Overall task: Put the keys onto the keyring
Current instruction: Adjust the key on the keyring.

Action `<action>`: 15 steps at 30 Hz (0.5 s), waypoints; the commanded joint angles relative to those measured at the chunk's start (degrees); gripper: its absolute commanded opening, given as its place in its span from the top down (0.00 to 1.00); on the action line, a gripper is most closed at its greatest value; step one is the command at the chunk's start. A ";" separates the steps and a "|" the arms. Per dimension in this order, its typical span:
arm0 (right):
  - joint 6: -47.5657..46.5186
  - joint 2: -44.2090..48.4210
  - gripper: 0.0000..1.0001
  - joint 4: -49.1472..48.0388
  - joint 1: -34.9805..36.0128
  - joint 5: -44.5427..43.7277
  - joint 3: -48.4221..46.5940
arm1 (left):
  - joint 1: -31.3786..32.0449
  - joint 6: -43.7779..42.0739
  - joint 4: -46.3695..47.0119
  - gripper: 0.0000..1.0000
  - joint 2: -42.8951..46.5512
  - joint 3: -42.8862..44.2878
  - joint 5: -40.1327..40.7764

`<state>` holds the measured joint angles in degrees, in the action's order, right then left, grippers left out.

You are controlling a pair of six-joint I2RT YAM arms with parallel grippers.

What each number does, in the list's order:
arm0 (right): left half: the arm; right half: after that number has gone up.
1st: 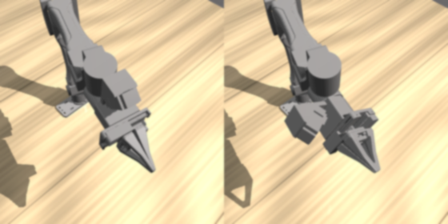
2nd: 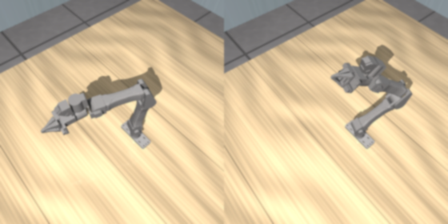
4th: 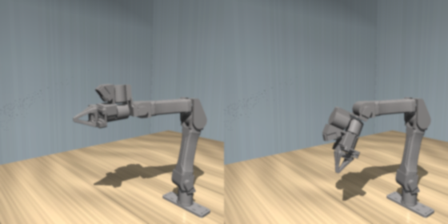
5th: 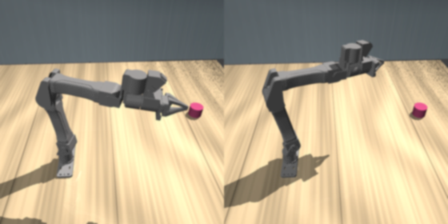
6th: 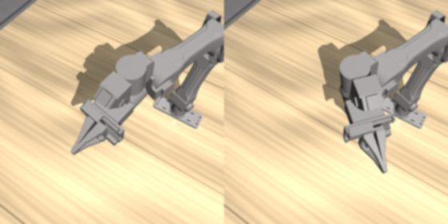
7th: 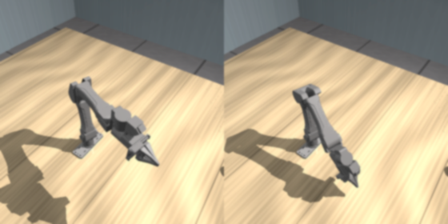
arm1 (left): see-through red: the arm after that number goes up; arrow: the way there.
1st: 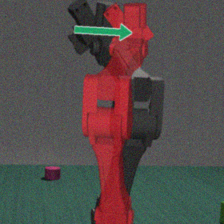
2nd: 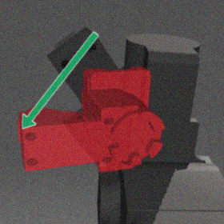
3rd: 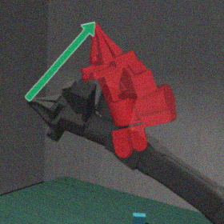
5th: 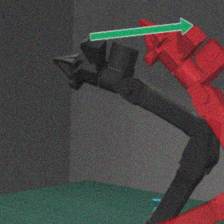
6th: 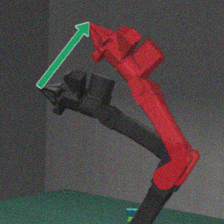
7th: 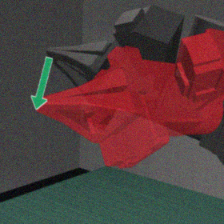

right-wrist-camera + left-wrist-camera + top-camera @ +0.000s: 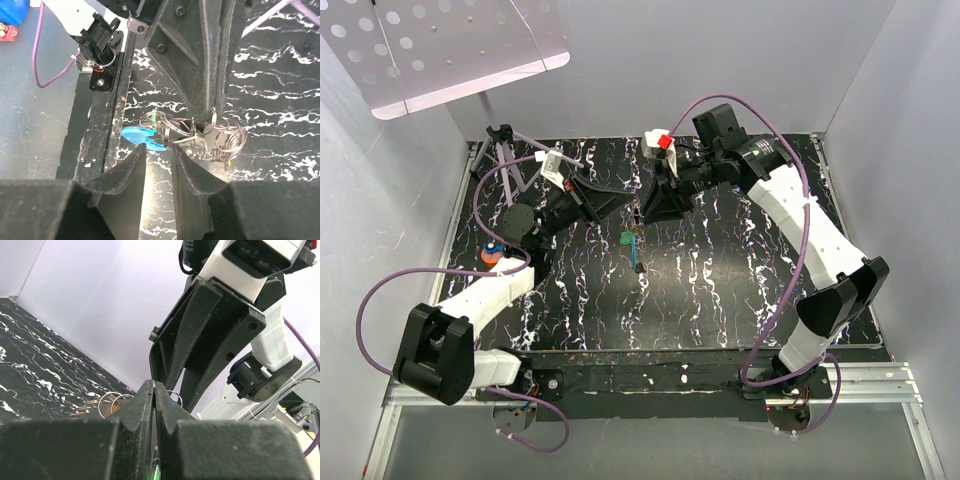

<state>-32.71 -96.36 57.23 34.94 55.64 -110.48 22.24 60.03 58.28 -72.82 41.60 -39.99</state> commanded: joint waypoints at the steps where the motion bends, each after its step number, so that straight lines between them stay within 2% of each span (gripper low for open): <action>1: -4.38 1.35 0.64 2.62 -1.10 2.11 -3.61 | 0.08 -0.09 1.66 1.00 3.03 -0.12 1.58; 7: -4.21 -0.49 0.62 0.52 -1.19 1.84 -4.74 | 0.08 0.96 2.71 1.00 2.33 0.06 1.49; 15: -3.50 -2.34 0.67 -0.54 -1.10 1.41 -5.89 | 0.08 0.97 2.54 1.00 2.68 0.06 1.40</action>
<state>-36.18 -98.08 58.19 33.80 56.05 -114.24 22.24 60.71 58.52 -72.55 41.60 -39.77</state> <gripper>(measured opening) 0.343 0.017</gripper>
